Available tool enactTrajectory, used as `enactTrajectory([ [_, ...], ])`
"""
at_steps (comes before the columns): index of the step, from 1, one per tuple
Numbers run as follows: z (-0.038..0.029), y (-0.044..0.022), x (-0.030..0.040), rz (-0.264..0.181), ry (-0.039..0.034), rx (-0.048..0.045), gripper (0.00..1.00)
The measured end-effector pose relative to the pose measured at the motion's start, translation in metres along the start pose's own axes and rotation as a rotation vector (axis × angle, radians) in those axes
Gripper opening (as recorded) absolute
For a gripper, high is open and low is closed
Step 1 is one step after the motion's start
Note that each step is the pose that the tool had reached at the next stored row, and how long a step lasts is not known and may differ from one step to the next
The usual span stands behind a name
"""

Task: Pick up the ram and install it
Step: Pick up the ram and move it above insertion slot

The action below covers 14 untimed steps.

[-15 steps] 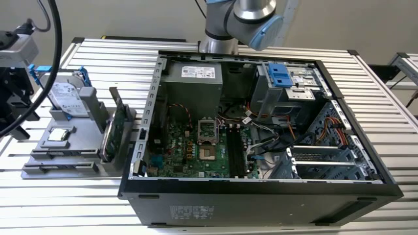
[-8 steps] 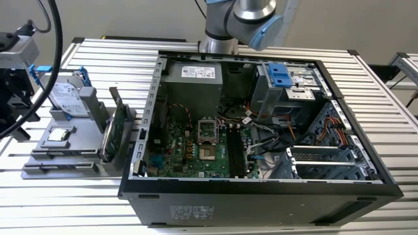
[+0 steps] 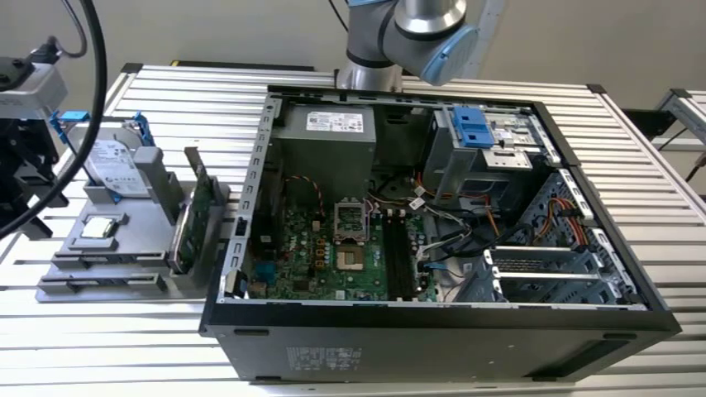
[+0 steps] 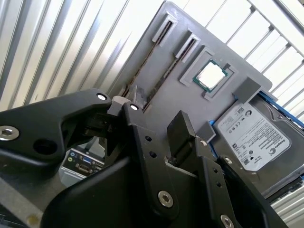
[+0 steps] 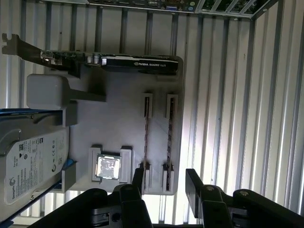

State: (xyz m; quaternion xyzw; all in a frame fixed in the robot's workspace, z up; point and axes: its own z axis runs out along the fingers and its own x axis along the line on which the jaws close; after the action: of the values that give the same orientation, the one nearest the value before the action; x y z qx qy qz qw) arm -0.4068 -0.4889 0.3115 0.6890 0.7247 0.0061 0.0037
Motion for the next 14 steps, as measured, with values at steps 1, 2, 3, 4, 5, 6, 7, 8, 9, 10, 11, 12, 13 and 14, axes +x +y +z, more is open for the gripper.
enactTrajectory([
  [1, 0.0002, 0.0000, 0.0000, 0.000, 0.0000, 0.0000, 1.00],
  [2, 0.0004, 0.0000, 0.0000, 0.000, 0.0000, 0.0000, 1.00],
  [3, 0.0005, 0.0000, 0.0000, 0.000, 0.0000, 0.0000, 1.00],
  [4, 0.0007, 0.0000, 0.0000, 0.000, -0.0001, 0.0000, 1.00],
  [5, 0.0009, 0.0000, -0.0001, 0.000, -0.0001, 0.0000, 1.00],
  [6, 0.0010, 0.0000, -0.0001, 0.000, -0.0001, 0.0001, 1.00],
  [7, 0.0013, 0.0000, -0.0001, 0.000, 0.0000, 0.0000, 1.00],
  [8, 0.0014, 0.0000, -0.0001, 0.000, 0.0000, 0.0000, 1.00],
  [9, 0.0016, 0.0000, -0.0001, 0.000, -0.0001, 0.0001, 1.00],
  [10, 0.0018, 0.0000, -0.0001, 0.000, 0.0000, 0.0000, 1.00],
  [11, 0.0020, 0.0000, -0.0001, 0.000, 0.0000, 0.0000, 1.00],
  [12, 0.0024, 0.0000, -0.0001, 0.000, 0.0000, 0.0000, 1.00],
  [13, 0.0028, 0.0000, -0.0001, 0.000, -0.0001, 0.0000, 1.00],
  [14, 0.0029, -0.0001, -0.0001, 0.000, -0.0001, 0.0000, 1.00],
])
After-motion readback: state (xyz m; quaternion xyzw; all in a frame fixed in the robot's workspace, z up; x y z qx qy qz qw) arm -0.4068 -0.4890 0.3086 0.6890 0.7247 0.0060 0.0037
